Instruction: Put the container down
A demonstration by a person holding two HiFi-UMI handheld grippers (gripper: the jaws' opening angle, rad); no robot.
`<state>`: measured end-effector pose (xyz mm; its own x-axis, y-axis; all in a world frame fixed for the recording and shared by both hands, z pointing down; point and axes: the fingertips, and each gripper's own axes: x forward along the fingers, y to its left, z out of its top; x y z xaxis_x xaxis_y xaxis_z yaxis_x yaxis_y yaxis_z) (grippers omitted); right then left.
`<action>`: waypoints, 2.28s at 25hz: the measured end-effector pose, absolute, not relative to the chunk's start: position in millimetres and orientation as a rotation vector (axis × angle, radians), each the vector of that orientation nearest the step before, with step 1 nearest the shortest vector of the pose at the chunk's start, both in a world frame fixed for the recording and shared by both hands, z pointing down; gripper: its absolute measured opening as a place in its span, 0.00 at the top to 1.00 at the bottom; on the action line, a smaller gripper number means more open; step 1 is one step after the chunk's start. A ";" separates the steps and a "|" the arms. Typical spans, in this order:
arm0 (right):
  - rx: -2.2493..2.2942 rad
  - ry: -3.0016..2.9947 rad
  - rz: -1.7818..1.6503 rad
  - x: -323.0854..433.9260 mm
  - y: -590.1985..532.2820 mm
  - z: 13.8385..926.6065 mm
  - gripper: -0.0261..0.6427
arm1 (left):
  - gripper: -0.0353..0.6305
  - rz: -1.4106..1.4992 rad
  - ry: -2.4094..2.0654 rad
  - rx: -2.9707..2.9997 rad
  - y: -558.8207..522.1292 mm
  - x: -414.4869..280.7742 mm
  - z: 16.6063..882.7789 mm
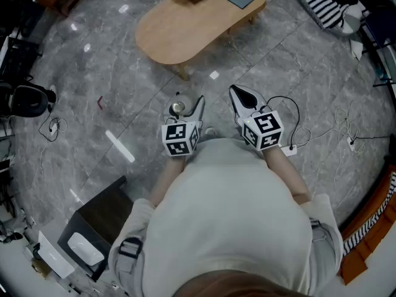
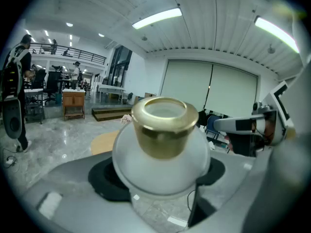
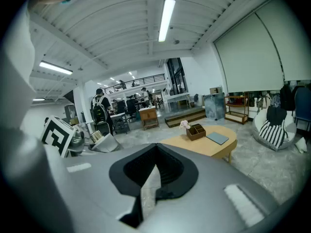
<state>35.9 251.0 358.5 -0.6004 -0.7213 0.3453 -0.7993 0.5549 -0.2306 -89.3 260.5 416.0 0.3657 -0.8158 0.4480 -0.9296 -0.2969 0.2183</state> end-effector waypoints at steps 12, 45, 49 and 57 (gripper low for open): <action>1.292 -2.625 0.454 40.3 292.9 337.7 0.96 | 0.43 0.318 -1.542 2.230 290.5 -77.8 395.5; 1.266 -2.667 0.582 28.2 231.2 355.1 0.96 | 0.43 0.312 -1.542 2.224 234.2 -87.6 404.5; 1.245 -2.672 0.584 36.5 188.3 358.6 0.96 | 0.43 0.308 -1.560 2.216 194.2 -80.9 406.0; 1.170 -2.686 0.544 55.6 92.5 350.3 0.96 | 0.43 0.292 -1.601 2.193 107.0 -61.7 397.0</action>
